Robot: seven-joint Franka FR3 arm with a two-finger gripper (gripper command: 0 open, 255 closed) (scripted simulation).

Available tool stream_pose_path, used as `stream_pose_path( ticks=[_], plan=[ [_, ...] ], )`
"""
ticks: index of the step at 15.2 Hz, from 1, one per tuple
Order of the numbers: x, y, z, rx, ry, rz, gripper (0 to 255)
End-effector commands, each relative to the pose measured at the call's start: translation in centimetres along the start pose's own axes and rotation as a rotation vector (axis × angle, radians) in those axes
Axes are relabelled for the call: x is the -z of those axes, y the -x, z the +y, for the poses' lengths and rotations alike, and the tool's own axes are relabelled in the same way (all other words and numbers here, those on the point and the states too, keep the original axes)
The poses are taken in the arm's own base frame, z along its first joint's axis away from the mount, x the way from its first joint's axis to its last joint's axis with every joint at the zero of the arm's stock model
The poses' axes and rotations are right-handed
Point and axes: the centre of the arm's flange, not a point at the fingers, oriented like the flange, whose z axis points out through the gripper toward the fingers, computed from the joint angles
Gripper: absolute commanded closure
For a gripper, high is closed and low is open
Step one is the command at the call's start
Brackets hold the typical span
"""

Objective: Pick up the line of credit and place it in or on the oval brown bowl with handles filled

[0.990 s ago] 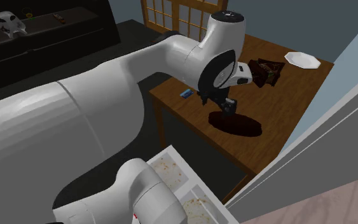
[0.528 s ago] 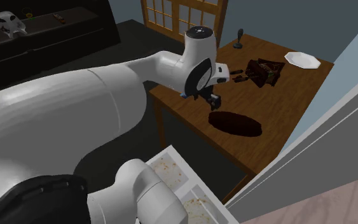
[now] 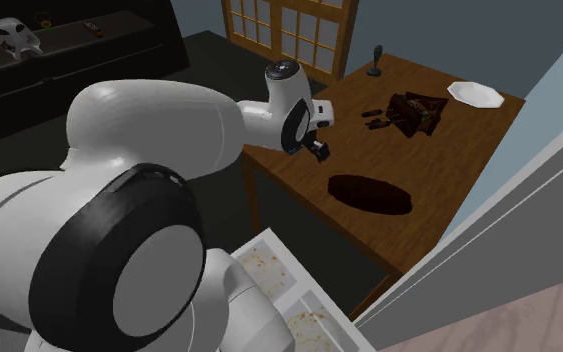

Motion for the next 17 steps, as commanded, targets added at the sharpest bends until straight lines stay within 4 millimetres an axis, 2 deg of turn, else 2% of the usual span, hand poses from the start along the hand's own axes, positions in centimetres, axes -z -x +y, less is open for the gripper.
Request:
stream_pose_path(
  ticks=[1, 12, 13, 17],
  plan=[
    [-1.6, 0.0, -2.0, 0.001, -0.003, 0.032, 0],
    [-9.9, -2.3, -13.2, 0.013, -0.002, 0.195, 0],
    [-10.2, -2.5, -13.7, 0.013, -0.002, 0.203, 0],
    [-12.3, -2.9, -13.7, 0.013, -0.002, 0.203, 0]
  ],
)
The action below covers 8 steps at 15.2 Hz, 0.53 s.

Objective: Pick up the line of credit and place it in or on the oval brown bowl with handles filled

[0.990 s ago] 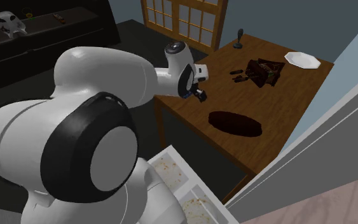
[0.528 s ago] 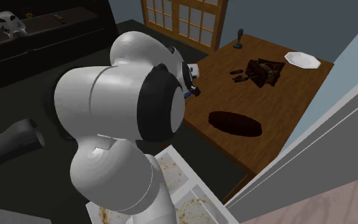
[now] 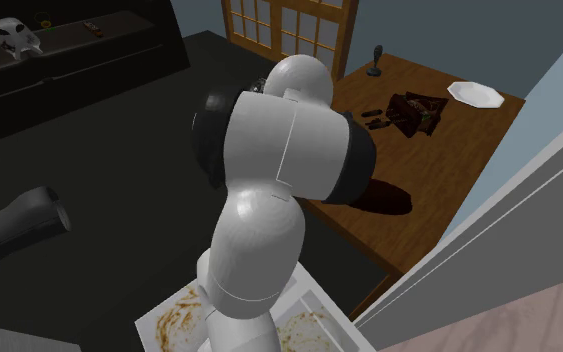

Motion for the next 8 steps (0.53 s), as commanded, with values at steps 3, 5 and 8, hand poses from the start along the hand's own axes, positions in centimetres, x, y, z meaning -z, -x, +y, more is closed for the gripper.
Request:
stream_pose_path(
  ticks=[3, 5, 8],
  plan=[
    [-2.2, 0.1, -0.1, 0.001, 0.000, 0.002, 0],
    [-2.5, 0.0, -0.1, 0.001, 0.000, 0.002, 0],
    [-2.5, 0.0, -0.1, 0.001, 0.000, 0.002, 0]
  ],
)
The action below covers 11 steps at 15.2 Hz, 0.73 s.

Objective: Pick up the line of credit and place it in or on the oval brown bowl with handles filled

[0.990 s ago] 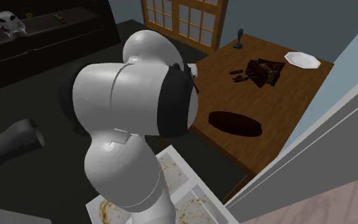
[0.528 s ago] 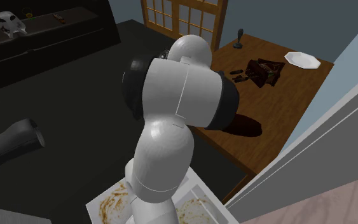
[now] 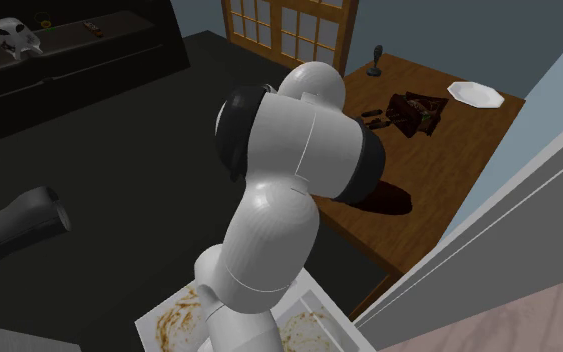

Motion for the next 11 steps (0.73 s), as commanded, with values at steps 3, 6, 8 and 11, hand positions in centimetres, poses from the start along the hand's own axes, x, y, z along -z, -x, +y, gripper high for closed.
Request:
stream_pose_path(
  ticks=[3, 6, 8, 11],
  plan=[
    [-0.02, 0.00, -0.01, 0.000, 0.000, 0.000, 0],
    [-0.02, 0.00, -0.01, 0.000, 0.000, 0.000, 255],
    [-0.02, 0.00, -0.01, 0.000, 0.000, 0.000, 255],
    [-0.02, 0.00, 0.00, 0.000, 0.000, 0.000, 255]
  ],
)
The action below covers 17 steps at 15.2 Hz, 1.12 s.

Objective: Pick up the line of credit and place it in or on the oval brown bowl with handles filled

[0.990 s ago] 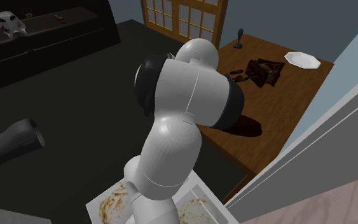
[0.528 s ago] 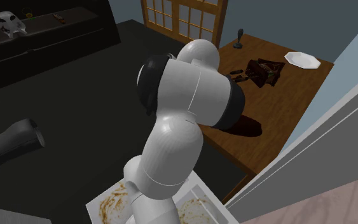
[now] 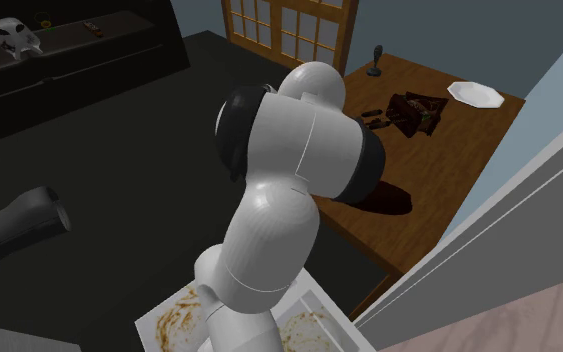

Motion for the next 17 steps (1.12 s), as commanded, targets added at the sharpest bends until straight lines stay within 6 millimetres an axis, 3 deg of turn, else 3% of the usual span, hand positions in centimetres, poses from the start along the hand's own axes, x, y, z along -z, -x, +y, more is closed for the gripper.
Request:
stream_pose_path(
  ticks=[1, 17],
  plan=[
    [0.0, 0.0, 0.0, 0.000, 0.000, 0.000, 255],
    [6.6, -4.4, 0.0, 0.000, 0.000, 0.000, 255]
  ],
)
